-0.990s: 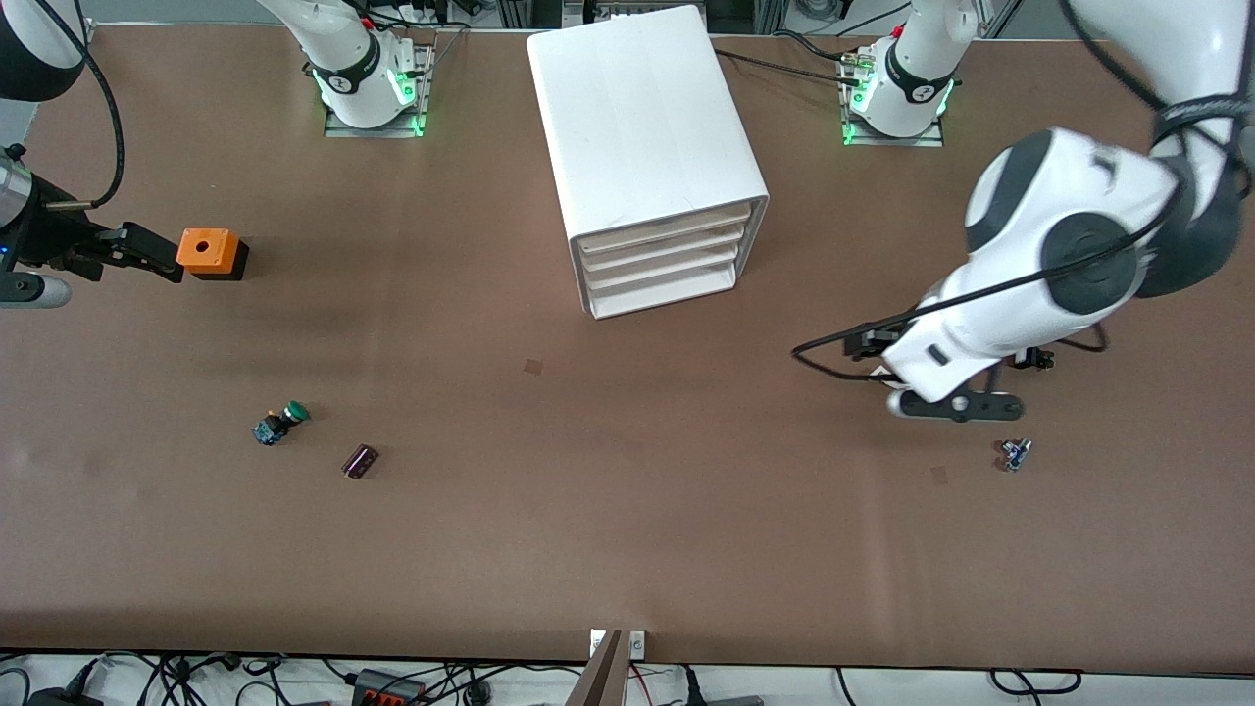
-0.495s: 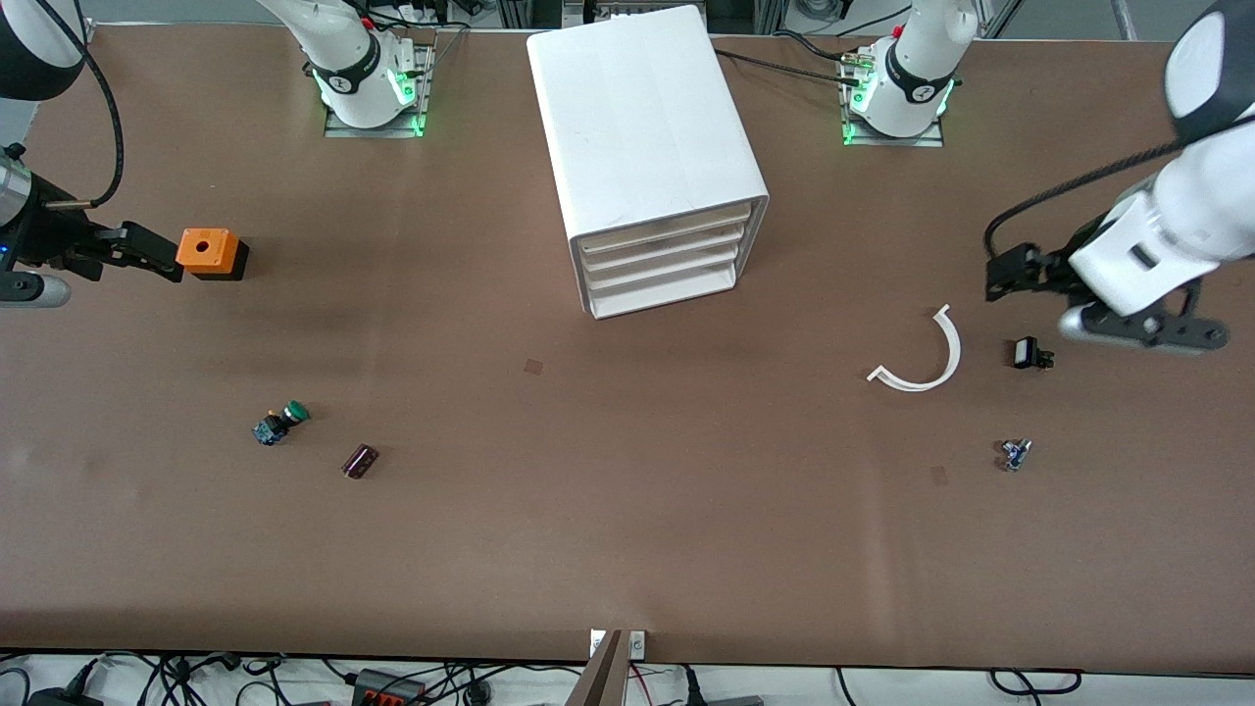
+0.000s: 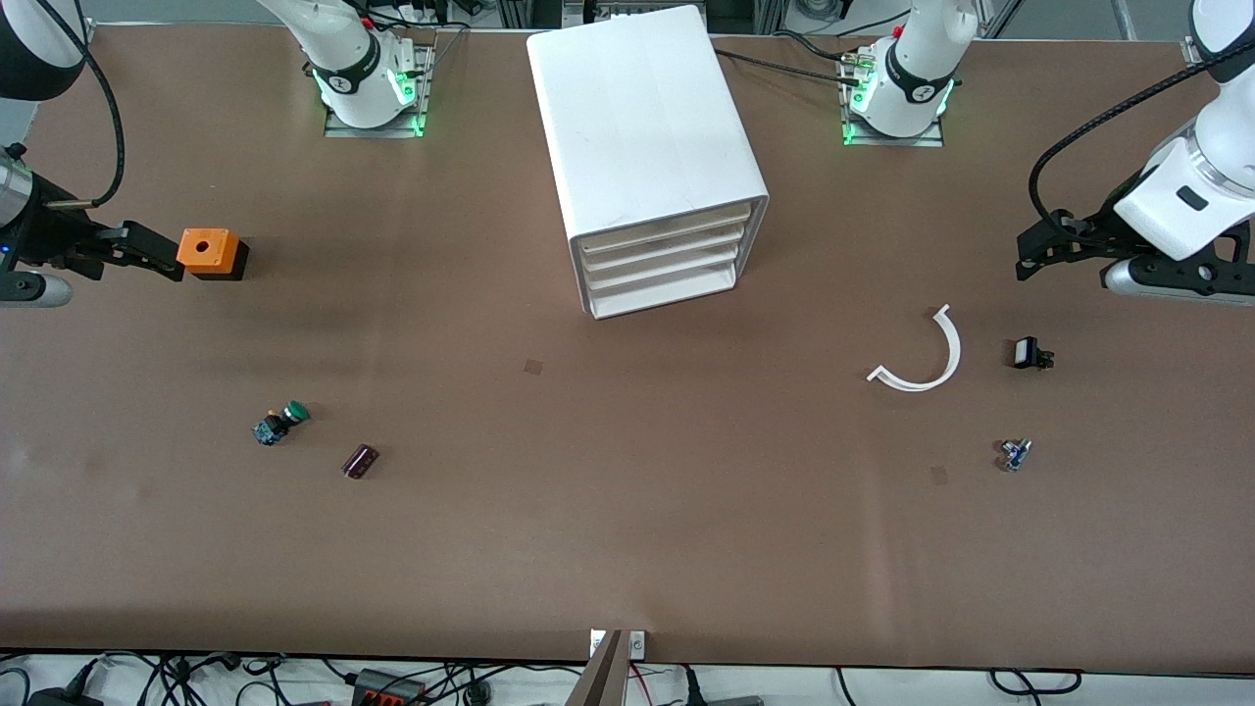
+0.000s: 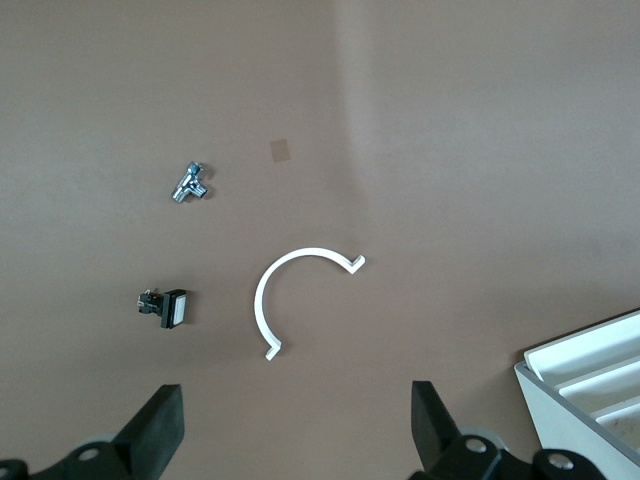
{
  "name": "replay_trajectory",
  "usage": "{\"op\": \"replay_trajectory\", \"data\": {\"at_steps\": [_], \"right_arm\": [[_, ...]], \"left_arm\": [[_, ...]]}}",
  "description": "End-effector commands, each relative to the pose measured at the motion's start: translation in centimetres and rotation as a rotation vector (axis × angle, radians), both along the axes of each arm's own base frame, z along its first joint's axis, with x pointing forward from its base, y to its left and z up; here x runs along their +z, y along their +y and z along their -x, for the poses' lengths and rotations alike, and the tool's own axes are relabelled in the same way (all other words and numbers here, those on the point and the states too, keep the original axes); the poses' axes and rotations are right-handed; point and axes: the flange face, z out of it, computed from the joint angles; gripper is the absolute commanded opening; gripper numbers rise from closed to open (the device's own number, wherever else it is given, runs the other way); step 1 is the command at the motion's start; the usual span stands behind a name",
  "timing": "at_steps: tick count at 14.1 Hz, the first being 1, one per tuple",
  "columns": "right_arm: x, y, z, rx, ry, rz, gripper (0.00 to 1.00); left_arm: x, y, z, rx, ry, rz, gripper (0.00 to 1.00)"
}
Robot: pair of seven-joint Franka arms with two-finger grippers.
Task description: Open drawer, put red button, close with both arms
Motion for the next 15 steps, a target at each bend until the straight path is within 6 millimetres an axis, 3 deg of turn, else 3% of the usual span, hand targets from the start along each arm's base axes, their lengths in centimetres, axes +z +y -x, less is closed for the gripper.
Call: {"op": "replay_trajectory", "data": {"at_steps": [1, 4, 15], "right_arm": [[0.21, 0.10, 0.54, -0.012, 0.005, 0.005, 1.00], [0.27, 0.01, 0.61, -0.010, 0.006, 0.005, 1.00], [0.10, 0.01, 0.54, -0.021, 0.009, 0.005, 1.00]], "left_arm": [[0.26, 0.16, 1.36, -0.018, 0.010, 0.016, 1.00], [0.06, 0.56, 0.42, -0.011, 0.019, 0.017, 1.00], [0.29, 0.04, 0.42, -0.021, 0.019, 0.017, 1.00]]}}
